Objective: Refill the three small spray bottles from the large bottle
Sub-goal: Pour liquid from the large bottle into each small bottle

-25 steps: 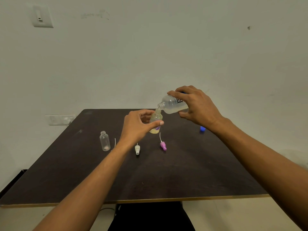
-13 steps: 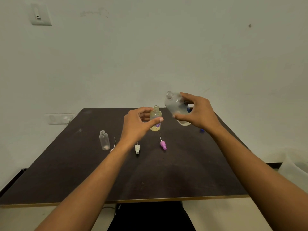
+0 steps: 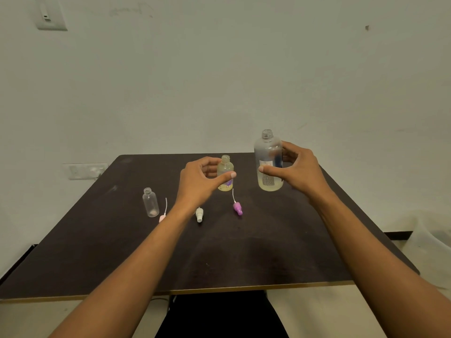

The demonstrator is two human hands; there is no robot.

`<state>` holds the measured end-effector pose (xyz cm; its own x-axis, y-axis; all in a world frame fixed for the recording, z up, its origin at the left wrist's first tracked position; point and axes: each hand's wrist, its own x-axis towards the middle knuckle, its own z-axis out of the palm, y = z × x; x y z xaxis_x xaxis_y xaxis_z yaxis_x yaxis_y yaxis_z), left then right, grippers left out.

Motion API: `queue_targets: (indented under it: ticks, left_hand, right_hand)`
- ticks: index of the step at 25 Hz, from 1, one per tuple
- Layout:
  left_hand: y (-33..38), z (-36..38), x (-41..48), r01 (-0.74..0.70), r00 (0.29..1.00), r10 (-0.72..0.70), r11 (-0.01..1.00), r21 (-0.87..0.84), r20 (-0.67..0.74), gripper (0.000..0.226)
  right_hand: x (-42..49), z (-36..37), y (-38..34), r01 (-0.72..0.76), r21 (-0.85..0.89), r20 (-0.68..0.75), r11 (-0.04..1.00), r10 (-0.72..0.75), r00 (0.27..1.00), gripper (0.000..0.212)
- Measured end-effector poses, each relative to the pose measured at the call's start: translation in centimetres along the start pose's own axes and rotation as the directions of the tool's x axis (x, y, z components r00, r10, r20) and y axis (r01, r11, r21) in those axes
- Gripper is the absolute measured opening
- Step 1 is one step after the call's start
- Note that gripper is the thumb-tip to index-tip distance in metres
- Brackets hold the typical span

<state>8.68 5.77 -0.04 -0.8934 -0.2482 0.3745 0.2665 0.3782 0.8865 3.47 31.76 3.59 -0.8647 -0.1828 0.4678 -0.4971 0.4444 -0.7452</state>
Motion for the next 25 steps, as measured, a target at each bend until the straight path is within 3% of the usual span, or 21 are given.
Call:
queue_targets:
  ticks: [19,25]
  left_hand:
    - [-6.0,3.7,2.4,0.159,0.986,-0.169,0.953,0.256,0.014,0.054]
    - [-7.5,4.1,2.6,0.178,0.980,-0.198,0.938,0.299,0.038,0.053]
  right_hand:
    - [-0.8,-2.1,3.9,-0.058,0.057,-0.030,0.997,0.059,0.998,0.084]
    - [-0.9,-2.6,5.1,-0.066,0.063,-0.038,0.996,0.068,0.997,0.075]
